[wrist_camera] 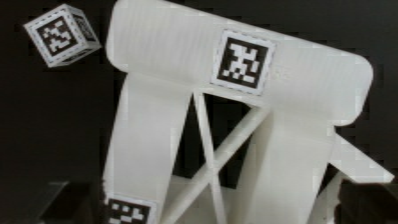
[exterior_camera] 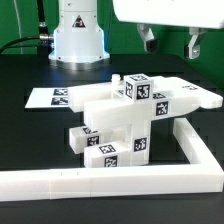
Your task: Assemble chair
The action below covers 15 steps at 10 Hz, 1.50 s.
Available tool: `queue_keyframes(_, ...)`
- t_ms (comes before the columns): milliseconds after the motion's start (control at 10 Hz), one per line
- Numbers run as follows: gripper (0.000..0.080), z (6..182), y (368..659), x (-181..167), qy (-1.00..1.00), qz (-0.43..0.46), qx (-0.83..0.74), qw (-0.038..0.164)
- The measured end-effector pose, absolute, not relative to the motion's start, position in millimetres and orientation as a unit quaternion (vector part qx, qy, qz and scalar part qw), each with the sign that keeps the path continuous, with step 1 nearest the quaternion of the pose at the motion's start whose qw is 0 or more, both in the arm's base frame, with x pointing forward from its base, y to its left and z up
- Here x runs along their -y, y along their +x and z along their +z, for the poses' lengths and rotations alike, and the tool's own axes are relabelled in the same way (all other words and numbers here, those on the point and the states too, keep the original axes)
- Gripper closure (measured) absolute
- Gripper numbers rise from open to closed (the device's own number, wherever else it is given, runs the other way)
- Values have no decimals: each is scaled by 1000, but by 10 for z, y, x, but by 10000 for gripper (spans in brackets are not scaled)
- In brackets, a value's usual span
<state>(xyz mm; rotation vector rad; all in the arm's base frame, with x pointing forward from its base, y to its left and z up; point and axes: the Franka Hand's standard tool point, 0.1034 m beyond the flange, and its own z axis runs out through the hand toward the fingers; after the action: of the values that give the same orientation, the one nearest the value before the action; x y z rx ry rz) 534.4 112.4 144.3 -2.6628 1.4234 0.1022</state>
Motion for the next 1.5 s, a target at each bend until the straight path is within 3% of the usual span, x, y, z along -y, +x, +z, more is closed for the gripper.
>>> queue_keyframes(300, 151, 1421, 5307, -1151, -930, 26, -361, 55)
queue_keyframes(400, 151, 1411, 5247, -1212, -965, 21, -258, 46)
queue_keyframes(700, 151, 1347, 5111, -1301, -998, 3, -44, 51)
queue_keyframes(1200, 151, 1326, 5047, -1283, -999, 4, -1, 46)
queue_keyframes(1500, 151, 1161, 4544, -1362, -999, 16, -27, 41)
